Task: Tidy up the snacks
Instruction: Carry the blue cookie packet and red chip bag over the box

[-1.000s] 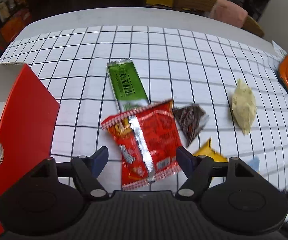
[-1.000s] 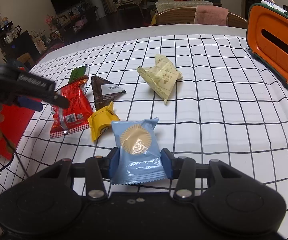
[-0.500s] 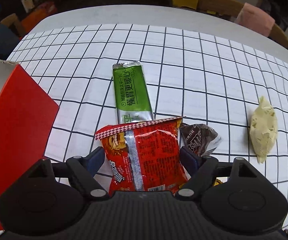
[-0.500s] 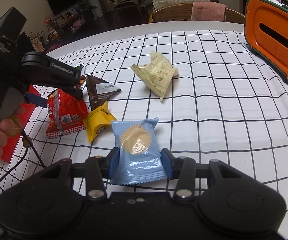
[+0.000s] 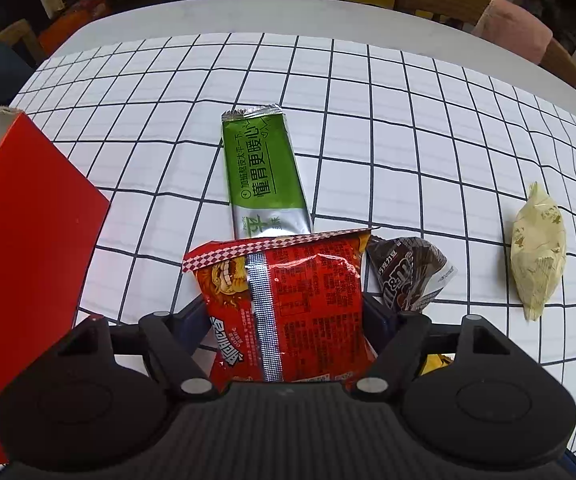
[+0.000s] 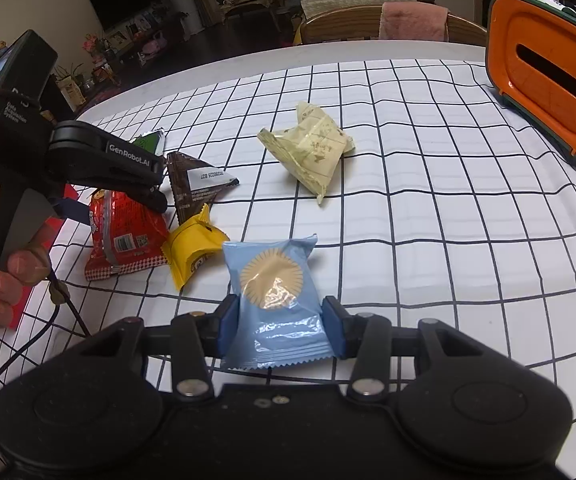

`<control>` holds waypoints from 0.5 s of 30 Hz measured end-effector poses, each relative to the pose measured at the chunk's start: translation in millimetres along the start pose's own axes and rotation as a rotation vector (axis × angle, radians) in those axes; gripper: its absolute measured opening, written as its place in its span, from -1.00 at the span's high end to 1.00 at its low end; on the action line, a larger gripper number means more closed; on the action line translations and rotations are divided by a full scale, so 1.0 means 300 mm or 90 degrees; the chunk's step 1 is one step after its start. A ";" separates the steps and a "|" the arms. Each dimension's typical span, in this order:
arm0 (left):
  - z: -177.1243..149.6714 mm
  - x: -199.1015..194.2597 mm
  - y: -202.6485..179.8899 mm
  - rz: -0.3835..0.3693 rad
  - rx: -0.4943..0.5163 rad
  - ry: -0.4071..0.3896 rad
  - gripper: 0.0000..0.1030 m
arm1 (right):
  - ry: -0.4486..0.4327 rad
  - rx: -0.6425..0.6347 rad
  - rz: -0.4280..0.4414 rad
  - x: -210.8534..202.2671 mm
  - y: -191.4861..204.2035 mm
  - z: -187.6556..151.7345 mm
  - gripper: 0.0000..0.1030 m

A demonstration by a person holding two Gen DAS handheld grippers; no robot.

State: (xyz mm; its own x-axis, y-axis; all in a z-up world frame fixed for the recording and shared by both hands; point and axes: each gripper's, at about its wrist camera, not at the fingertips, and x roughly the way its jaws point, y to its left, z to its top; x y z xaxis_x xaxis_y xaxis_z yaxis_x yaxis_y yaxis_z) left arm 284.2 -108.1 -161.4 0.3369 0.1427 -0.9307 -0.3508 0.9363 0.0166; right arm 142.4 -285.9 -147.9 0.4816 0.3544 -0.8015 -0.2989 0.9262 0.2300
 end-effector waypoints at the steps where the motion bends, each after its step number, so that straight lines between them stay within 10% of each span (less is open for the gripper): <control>1: -0.001 -0.002 0.003 -0.004 0.000 0.002 -0.48 | 0.000 -0.001 -0.001 -0.002 0.002 -0.001 0.15; 15: -0.042 -0.071 0.103 -0.049 -0.011 0.019 -0.46 | -0.020 0.004 -0.011 -0.067 0.044 -0.005 0.15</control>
State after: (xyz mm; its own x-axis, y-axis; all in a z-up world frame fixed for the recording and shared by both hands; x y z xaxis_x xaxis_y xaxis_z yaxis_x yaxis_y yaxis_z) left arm 255.1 -86.3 -145.6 0.3371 0.0613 -0.9395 -0.3409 0.9381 -0.0611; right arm 127.4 -281.0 -129.7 0.5119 0.3424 -0.7879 -0.2853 0.9329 0.2200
